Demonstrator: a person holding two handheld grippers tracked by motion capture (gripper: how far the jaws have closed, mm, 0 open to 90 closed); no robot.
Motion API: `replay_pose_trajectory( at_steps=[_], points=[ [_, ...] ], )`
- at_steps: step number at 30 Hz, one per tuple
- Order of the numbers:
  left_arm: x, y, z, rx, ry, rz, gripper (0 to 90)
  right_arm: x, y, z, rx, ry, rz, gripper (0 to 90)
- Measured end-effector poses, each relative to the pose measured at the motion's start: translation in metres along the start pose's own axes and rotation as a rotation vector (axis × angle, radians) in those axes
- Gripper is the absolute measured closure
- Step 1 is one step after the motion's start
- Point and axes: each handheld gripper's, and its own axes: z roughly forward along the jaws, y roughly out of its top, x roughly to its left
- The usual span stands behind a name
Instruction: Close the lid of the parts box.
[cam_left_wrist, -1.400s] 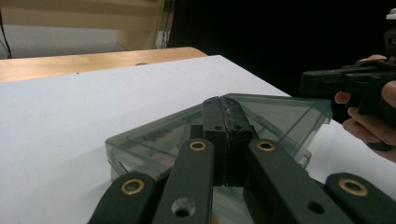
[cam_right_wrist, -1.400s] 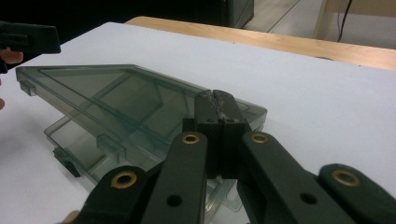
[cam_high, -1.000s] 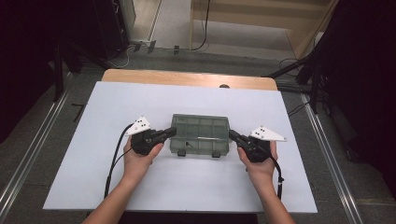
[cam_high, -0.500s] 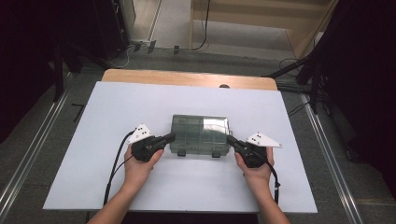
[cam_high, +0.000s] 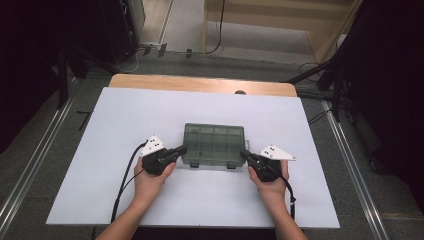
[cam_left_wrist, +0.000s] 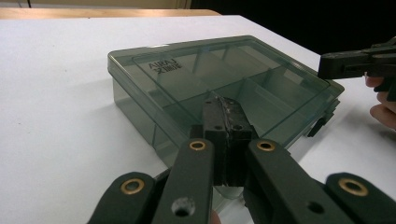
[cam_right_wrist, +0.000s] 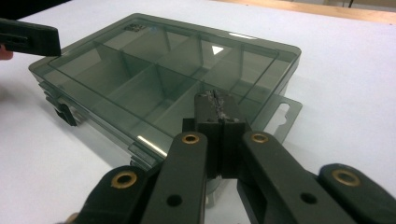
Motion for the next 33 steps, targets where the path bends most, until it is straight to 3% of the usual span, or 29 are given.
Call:
replay_pose_trajectory(
  at_steps=[4, 8, 15, 18, 25, 33],
  points=[
    [0.000, 0.000, 0.000, -0.001, 0.002, 0.000, 89.9, 0.006, 0.000, 0.003, 0.006, -0.006, -0.047, 90.0],
    [0.000, 0.000, 0.000, 0.001, 0.001, -0.003, 89.9, 0.009, 0.001, 0.002, 0.008, -0.009, -0.041, 89.4],
    [0.000, 0.000, 0.000, 0.001, 0.000, -0.003, 89.9, 0.007, 0.005, -0.012, -0.026, 0.029, -0.041, 65.7],
    [0.001, 0.000, 0.000, 0.002, 0.001, -0.007, 89.9, 0.004, 0.005, -0.022, -0.047, 0.019, -0.029, 56.3],
    [0.001, 0.001, -0.001, 0.006, 0.004, -0.009, 89.9, -0.006, 0.003, -0.041, -0.079, 0.032, -0.033, 44.6],
    [0.002, 0.001, -0.001, 0.006, 0.001, -0.014, 90.0, -0.016, -0.002, -0.059, -0.093, -0.004, -0.009, 24.7]
  ],
)
